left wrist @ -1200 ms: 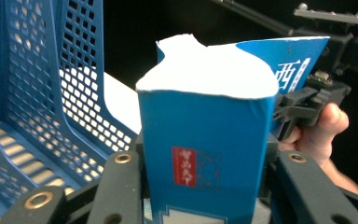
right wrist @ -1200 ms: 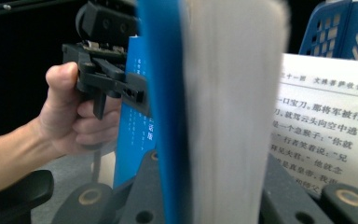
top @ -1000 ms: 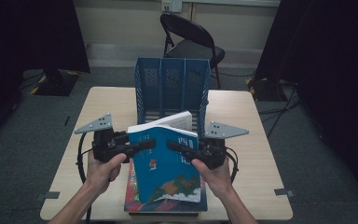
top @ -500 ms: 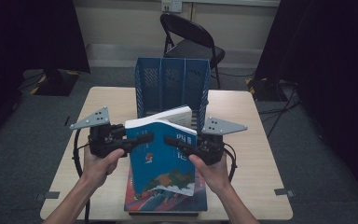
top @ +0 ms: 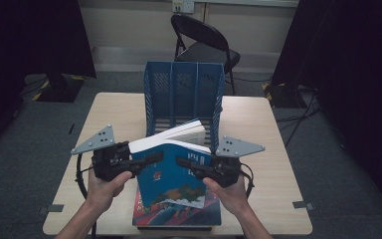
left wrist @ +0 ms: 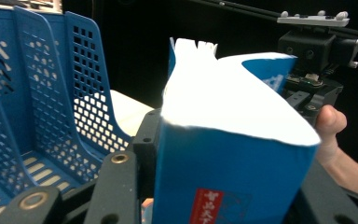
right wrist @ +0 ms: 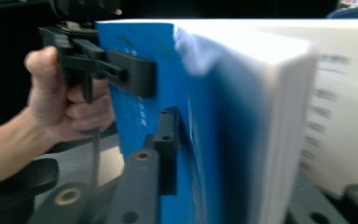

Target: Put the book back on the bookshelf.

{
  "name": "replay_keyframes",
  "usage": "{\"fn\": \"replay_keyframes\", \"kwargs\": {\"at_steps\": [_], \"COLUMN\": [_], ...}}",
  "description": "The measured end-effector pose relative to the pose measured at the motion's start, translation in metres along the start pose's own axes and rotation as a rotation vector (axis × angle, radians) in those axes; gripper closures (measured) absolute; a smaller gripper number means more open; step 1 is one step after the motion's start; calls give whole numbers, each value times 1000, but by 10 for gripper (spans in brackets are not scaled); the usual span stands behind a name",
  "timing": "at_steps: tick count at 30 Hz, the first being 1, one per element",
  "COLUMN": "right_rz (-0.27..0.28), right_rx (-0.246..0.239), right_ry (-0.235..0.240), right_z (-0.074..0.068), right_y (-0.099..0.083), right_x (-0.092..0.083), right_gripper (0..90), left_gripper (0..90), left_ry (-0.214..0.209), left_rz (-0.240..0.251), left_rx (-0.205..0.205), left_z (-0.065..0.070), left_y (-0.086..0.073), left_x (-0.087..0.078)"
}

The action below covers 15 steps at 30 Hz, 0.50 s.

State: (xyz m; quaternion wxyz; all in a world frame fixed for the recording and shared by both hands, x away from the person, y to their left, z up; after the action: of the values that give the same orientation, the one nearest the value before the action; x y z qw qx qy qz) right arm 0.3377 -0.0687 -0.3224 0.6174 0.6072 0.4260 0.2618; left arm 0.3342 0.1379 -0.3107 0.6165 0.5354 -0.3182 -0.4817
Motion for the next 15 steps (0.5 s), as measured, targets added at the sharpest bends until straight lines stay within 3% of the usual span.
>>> {"fn": "replay_keyframes", "kwargs": {"at_steps": [7,10,13,15], "right_rz": [-7,-15,-43,-51], "right_rx": [-15,-20,-1,18], "right_ry": [-95,-121,-155,-153], "right_z": [8,12,23,29], "right_y": [-8,-12,-24,-31], "right_x": [-19,-25,-30,-30], "right_gripper": [518,517,450,422], "left_gripper": [578,579,582,582], "left_ry": [-17,-14,-20,-25], "left_rz": [-1,-6,-19,-22], "left_rx": [26,28,45,51], "left_z": [7,9,12,13], "left_y": [-3,-3,-3,-4], "left_x": [-5,-5,-7,-7]}}
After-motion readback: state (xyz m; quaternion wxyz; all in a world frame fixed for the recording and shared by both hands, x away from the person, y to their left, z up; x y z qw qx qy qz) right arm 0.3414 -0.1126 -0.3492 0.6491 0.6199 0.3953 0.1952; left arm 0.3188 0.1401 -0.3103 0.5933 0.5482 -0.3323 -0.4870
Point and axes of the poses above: each handheld gripper's, and its own axes: x roughly forward along the jaws, y roughly out of its top, z roughly to its right, the point moved 5 cm from there along x, roughly forward along the jaws, and after that the axes turned 7 degrees about -y, right-handed, at the moved point
